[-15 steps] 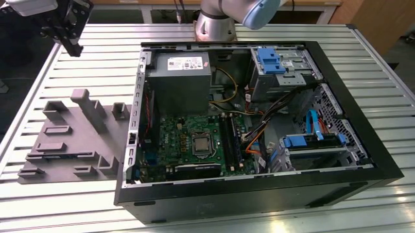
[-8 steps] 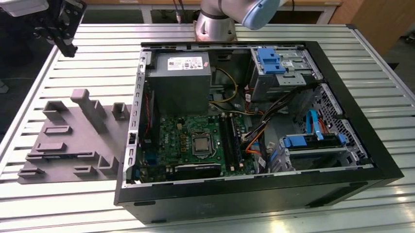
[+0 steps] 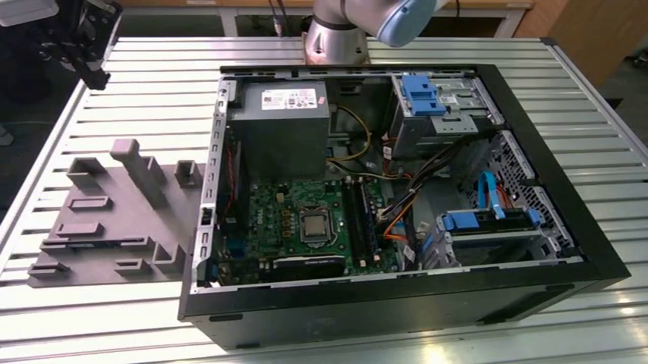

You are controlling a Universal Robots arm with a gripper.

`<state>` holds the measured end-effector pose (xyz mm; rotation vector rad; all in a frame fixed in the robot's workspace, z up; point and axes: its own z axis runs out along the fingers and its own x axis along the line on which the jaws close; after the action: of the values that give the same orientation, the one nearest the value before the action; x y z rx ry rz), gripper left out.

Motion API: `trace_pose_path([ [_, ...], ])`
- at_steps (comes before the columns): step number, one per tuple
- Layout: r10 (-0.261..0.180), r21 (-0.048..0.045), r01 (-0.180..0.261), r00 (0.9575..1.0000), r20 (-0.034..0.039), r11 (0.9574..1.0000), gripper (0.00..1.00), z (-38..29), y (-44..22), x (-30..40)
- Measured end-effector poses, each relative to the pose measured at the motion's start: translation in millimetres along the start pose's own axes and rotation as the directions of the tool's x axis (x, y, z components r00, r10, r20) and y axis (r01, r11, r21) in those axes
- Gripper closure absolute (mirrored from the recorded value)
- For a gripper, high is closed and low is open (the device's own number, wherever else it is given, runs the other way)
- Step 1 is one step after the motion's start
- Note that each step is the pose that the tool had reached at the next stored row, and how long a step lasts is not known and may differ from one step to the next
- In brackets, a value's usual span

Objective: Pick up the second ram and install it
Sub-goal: 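Reach for the second ram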

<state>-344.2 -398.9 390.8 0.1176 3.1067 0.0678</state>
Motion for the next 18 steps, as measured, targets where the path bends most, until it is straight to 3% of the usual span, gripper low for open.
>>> trace_pose_path([
  [18,0.000,0.0000,0.000,1.0000,0.0000,1.0000,0.89,-0.5,-1.9,25.5],
])
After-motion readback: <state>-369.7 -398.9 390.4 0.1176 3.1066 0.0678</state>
